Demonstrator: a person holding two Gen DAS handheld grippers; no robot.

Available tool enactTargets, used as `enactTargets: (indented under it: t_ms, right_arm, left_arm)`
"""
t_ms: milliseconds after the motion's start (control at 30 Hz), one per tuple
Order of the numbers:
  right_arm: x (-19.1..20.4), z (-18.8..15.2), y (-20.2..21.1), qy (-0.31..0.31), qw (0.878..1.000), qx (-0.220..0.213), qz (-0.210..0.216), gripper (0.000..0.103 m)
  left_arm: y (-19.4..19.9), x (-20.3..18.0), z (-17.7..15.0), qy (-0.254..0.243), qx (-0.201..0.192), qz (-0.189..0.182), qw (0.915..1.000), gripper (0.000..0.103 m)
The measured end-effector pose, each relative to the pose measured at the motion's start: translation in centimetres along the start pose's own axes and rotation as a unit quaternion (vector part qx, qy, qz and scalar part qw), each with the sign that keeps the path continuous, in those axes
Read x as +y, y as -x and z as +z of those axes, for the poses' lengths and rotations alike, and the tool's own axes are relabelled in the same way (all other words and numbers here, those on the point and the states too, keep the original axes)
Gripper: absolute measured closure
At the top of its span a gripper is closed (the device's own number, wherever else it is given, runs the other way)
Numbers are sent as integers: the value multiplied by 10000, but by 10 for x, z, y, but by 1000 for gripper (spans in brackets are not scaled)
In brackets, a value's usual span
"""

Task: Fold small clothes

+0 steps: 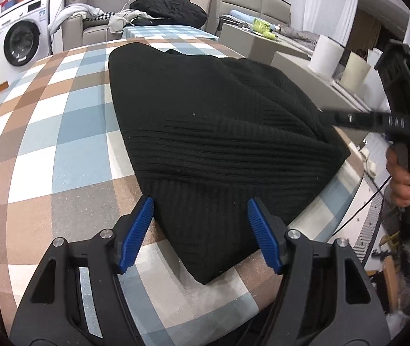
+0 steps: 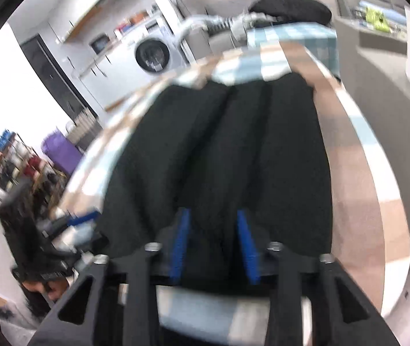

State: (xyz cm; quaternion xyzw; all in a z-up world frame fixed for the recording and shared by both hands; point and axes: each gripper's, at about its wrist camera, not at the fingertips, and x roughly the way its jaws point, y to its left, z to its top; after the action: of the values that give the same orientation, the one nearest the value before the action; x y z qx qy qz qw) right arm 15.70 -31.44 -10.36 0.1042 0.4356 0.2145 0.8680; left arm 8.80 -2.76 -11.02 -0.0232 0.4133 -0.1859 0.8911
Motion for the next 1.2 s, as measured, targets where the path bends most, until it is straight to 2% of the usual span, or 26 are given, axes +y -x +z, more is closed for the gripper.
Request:
enactTargets:
  t_ms: [100,167,200,300,333,367,400,433,467,500,600,633,700,733,767,833,867,1000,1133,1200]
  right_arm:
    - [9,33,-16,77,9999,-44,55,62]
    - [12,54,-33,87,9999,27,109,52]
    - [14,64,-45,91,9999,91,82,52]
    - [7,93,-96,-104,9982,580,-100,52]
    - [4,99,-114,-184,9970,740,-135,53]
    - [0,102,-126,-220,9953,925,-157,64]
    - [0,105,-133,-152,9952,945,-209,70]
    - [2,108,-133,-64,9959,882,-196,93]
    - [9,113,-128,71,9969,781,35,97]
    - [16,117,-112,223,9988,410,141,97]
    - [26,124,-75,306,9988,-339,-168,97]
    - [27,126,-68,284,9976,-488,-403,97]
    - [26,127,-74,339,9970,-391,-569,96]
    - [23,126,-81,305,9978,-210,-548,88]
    - [20,125,-92,264,9980,65,-568,76]
    - [10,118,-107,82,9969,544,-561,64]
    - [5,109,-110,-36,9969,727,-298,64]
    - [-1,55,-86,-75,9951,921,353,61]
    - [-3,-4,-44,-135,9919,692,1052,61]
    - [-6,-26,-29,-59,9909,540,1231,60]
  left_arm:
    - [5,7,2,121,-100,-54,9999,38]
    - [8,11,4,191,-172,-61,9997,38]
    - [9,14,4,227,-194,-57,9995,38]
    - [10,22,4,327,-204,-57,9992,38]
    - [9,25,4,357,-192,-38,9992,38]
    - [9,27,4,376,-189,-23,9991,38]
    - [9,30,4,407,-189,3,9990,38]
    - [9,32,4,450,-196,13,9988,38]
    - [10,34,4,502,-209,-6,9985,38]
    - [10,35,4,528,-223,-21,9984,38]
    - [10,36,7,499,-275,3,9984,38]
    - [10,36,7,478,-287,19,9984,38]
    - [8,34,9,458,-294,56,9985,38]
    - [6,34,9,442,-260,83,9986,38]
    - [5,33,8,439,-230,112,9987,38]
    - [1,34,6,446,-154,163,9988,38]
    - [1,34,5,444,-142,160,9988,38]
    - [-1,35,4,450,-135,168,9988,38]
    - [-3,34,6,393,-125,143,9990,38]
    - [-4,33,6,399,-107,109,9991,38]
